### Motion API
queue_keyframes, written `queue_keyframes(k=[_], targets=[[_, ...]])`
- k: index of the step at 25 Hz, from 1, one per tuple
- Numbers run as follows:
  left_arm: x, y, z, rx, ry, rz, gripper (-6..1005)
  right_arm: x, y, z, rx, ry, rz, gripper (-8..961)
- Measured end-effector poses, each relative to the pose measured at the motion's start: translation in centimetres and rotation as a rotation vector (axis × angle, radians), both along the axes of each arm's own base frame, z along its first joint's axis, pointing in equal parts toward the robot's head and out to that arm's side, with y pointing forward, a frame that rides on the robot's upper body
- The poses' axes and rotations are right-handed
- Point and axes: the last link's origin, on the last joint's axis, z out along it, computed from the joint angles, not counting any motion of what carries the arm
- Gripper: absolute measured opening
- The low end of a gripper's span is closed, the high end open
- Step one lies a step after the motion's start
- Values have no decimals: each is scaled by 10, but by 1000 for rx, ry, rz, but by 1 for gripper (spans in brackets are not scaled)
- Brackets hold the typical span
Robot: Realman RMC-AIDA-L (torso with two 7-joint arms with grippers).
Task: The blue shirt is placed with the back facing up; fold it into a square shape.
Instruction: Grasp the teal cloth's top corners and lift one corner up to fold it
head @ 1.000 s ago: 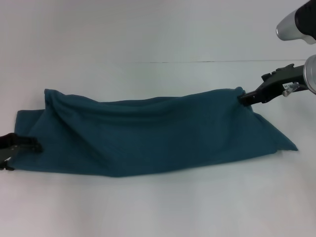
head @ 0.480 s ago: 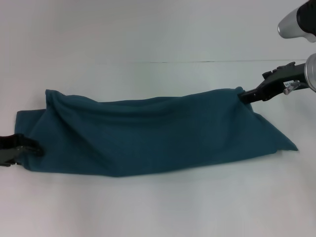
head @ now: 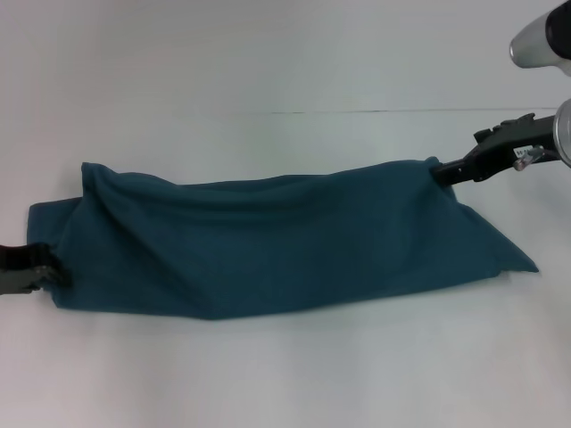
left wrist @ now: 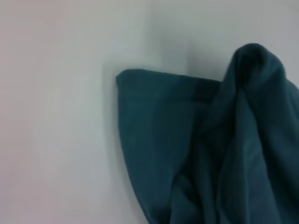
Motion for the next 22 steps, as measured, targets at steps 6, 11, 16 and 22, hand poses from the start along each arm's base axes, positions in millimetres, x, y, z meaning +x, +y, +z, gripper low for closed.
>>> queue_keyframes(k=[6,11,16,22], targets=[[15,3,1,-29,-44,-106,148,6,-1,3,47,135,14,916],[33,12,14,-17,-101,-180,98,27,-4,-7,122,297,54,915],[54,24,29,-9,-135,-252,98,50,-14,-30,215,455,175,709],[86,39,43,-2,-198,-346,97,67,-25,-68,292,458,351,454]])
